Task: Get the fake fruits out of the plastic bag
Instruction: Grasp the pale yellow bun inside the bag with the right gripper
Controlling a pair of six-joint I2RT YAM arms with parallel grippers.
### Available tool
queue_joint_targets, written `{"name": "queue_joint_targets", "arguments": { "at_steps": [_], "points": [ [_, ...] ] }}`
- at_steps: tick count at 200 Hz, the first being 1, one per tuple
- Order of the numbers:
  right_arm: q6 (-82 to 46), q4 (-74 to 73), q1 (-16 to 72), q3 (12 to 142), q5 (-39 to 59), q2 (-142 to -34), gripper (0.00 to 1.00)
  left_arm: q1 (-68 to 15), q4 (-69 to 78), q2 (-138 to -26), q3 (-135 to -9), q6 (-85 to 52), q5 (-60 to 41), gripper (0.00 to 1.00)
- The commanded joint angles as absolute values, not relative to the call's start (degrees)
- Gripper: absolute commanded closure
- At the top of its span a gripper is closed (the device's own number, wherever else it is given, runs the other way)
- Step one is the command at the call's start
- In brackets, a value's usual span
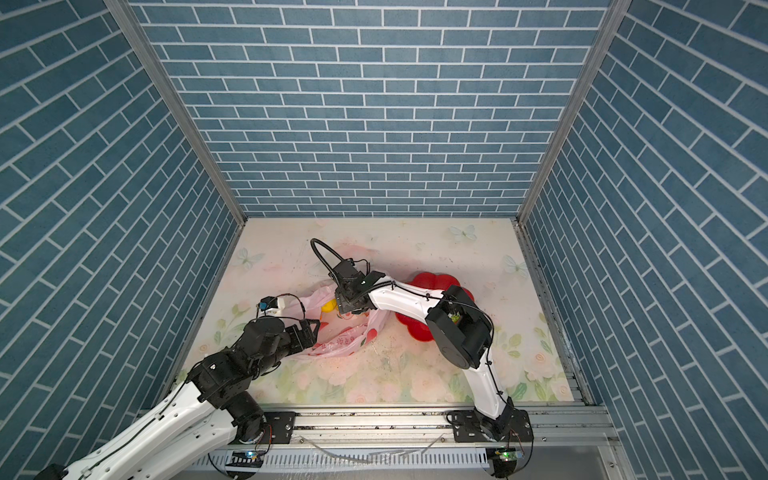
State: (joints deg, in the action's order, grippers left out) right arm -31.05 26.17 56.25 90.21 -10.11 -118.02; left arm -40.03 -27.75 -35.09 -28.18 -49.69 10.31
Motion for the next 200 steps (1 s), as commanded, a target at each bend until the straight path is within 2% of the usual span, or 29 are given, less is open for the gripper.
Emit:
{"name": "queue_joint_targets", "arguments": {
  "at_steps": [1, 84, 157, 200],
  "points": [
    [-31.45, 24.76, 55.95, 91.52, -11.94, -119.87, 0.21, -39.73, -28.74, -34.65, -28.62, -49.41, 10.29, 0.07],
    [-32.85, 23.80, 55.65, 91.66, -12.39, -121.56, 0.23, -39.73, -29.32, -34.01, -28.35, -49.53, 10.66, 0.07],
    [-32.96, 24.59, 55.65, 90.72, -11.09, -120.29, 0.41, -39.73, -29.27, -33.16, -28.15, -49.57, 10.85, 0.07],
    [-33.57, 26.43, 55.81, 88.91, -7.79, -117.93, 0.44, -39.73, -29.53, -32.10, -27.95, -49.82, 11.63, 0.07]
  ]
}}
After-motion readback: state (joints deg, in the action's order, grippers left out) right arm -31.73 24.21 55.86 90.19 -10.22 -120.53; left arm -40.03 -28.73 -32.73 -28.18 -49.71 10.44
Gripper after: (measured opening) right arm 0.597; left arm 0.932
